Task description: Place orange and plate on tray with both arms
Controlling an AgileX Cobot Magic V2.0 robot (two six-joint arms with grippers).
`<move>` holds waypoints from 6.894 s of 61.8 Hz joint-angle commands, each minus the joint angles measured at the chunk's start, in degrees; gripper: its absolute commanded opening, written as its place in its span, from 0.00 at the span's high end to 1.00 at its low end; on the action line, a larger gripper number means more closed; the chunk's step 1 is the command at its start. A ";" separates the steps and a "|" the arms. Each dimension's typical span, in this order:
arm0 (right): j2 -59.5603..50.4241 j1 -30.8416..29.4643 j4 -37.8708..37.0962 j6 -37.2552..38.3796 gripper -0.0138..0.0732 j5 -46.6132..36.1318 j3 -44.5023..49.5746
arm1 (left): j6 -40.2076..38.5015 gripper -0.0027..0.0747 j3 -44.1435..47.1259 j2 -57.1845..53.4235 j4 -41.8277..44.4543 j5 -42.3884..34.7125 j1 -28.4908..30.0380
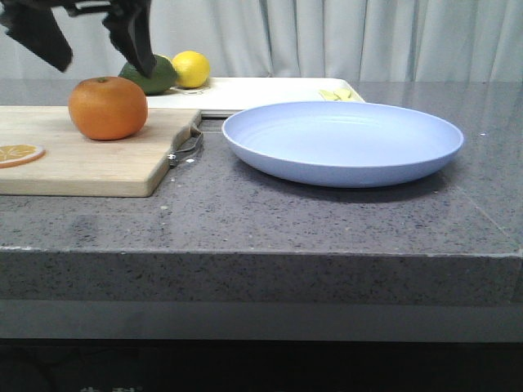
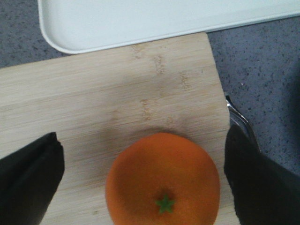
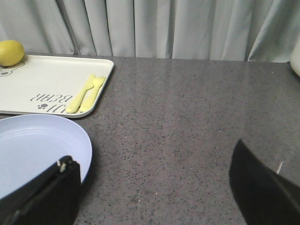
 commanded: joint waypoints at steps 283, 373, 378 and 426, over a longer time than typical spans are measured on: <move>11.09 2.17 0.12 -0.27 0.09 -5.13 -2.41 | -1.60 0.99 48.50 -69.15 3.19 -9.75 15.85; 55.08 5.73 23.93 -5.02 0.91 18.61 -34.95 | -1.30 0.99 65.66 -93.87 3.19 -20.88 15.85; 55.08 5.73 24.88 -5.02 0.91 19.34 -35.24 | -1.30 0.99 65.66 -93.87 3.19 -20.88 15.85; 82.80 6.12 34.38 1.46 0.91 38.60 -93.45 | -1.30 0.99 65.66 -93.87 3.19 -20.88 15.85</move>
